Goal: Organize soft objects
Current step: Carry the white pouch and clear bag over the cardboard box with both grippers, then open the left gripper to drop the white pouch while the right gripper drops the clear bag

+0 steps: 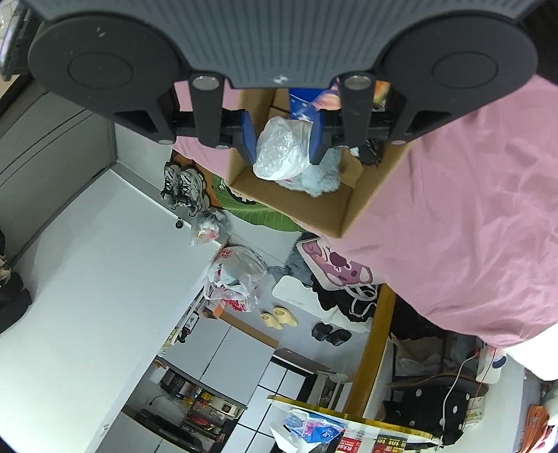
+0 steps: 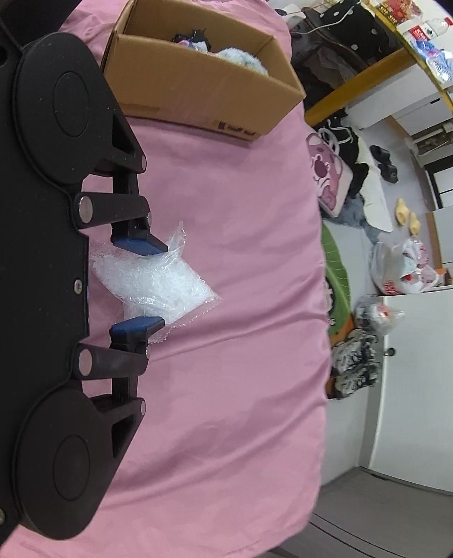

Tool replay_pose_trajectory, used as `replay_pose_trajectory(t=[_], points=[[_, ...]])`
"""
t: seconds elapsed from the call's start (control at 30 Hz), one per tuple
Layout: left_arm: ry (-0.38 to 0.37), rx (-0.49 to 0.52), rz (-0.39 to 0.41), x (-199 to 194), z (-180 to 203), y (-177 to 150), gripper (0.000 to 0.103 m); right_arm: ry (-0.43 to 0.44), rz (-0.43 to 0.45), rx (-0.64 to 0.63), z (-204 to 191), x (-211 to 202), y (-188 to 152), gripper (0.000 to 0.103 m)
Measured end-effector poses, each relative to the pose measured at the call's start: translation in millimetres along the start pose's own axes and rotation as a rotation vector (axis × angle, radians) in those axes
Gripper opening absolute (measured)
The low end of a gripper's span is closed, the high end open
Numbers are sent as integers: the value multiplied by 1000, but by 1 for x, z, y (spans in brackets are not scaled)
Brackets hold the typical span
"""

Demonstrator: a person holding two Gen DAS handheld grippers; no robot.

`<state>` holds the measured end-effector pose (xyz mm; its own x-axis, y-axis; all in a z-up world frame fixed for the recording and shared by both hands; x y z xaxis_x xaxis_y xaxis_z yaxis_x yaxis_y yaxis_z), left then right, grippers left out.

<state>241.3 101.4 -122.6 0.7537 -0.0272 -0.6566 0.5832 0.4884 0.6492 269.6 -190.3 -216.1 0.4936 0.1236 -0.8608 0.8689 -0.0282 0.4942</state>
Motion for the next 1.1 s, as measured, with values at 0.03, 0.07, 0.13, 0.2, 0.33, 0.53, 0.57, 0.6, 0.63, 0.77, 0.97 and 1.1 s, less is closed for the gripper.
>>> replay_pose_trajectory(t=[0.03,0.07,0.13,0.2,0.33,0.53,0.57,0.6,0.63,0.77,0.97,1.1], points=[[-4,2,-4,0,-3,2,31,-1,7,-2,-1,-2,2,37],[-9,4,-8,0,-6,4,31,4,18,-2,-4,-5,2,37],[-15,6,-16,0,-12,8,31,11,29,-8,-8,-9,3,37],[-19,6,-30,0,-17,10,31,-4,49,-25,-13,-15,4,37],[-29,12,-62,2,-28,14,31,0,83,-49,-24,-25,9,37],[-7,-11,-135,13,-45,17,34,3,129,-65,-41,-38,17,37],[3,-7,-146,15,-47,18,35,9,141,-64,-43,-43,18,37],[9,-7,-153,16,-49,18,35,18,153,-63,-46,-46,20,37],[9,-11,-154,15,-52,19,35,26,164,-65,-49,-50,21,37],[0,-26,-167,12,-59,22,43,57,207,-73,-63,-63,25,37],[-15,-25,-164,6,-64,25,46,106,225,-91,-87,-70,27,37],[0,-3,-163,5,-67,27,55,135,229,-104,-102,-73,27,37]])
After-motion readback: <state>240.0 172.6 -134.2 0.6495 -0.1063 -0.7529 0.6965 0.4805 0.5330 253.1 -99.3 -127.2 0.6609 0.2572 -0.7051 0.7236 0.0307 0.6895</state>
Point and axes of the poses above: each gripper's, at about its wrist camera, not at the fingertips, and x roughly the way its jaws point, z to its right, y to its top, the point moved 1 cm from there along x, roughly the way its jaws point
